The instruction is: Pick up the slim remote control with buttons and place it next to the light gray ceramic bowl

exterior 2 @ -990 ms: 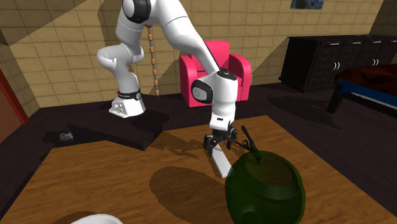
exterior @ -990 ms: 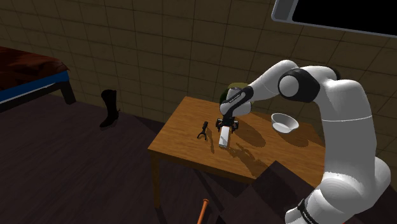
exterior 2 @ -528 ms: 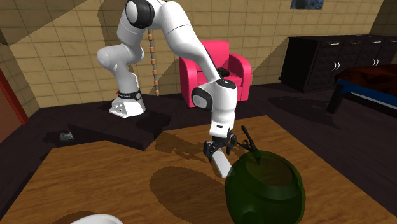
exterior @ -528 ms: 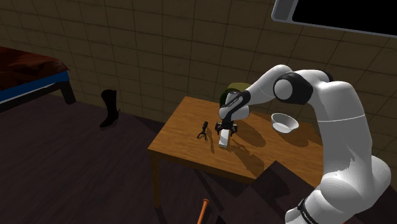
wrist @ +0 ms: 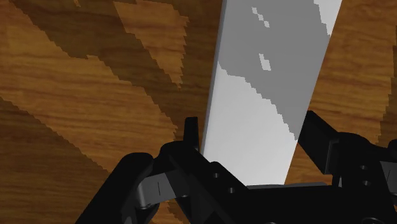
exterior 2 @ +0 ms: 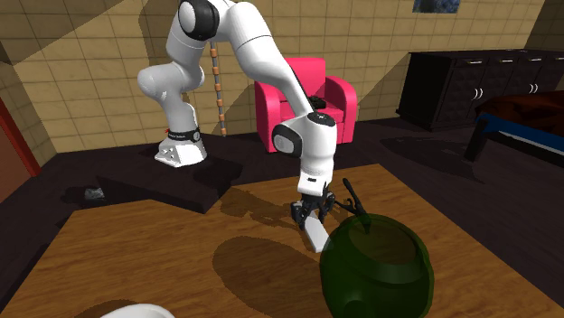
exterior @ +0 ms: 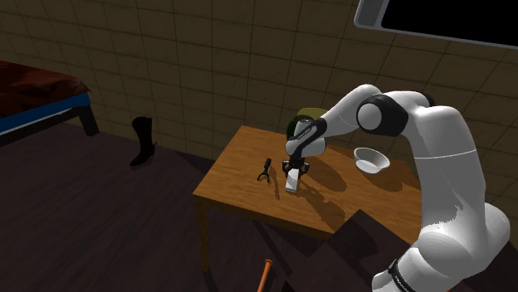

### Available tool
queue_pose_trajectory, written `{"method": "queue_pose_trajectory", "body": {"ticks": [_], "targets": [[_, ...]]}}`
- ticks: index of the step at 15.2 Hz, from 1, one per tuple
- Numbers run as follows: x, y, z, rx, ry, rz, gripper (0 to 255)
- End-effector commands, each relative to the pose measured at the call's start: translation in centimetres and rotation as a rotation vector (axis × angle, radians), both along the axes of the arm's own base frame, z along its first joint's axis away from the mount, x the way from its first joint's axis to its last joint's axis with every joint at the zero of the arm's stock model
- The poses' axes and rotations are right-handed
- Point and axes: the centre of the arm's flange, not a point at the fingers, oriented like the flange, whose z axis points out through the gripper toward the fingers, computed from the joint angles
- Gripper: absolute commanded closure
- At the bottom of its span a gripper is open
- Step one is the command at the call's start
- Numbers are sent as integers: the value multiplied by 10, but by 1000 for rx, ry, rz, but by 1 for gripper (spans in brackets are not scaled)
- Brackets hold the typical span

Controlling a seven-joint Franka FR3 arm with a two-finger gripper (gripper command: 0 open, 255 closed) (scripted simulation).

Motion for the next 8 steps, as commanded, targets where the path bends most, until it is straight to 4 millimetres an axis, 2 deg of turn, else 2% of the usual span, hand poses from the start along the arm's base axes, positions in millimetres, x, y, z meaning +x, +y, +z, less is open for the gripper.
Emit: {"method": "queue_pose_trajectory", "body": {"ticks": [1, 7, 8], "targets": [[0, 0, 0, 0, 0, 0, 255], [0, 0, 0, 0, 0, 0, 255], [0, 0, 5, 0, 0, 0, 255]]}}
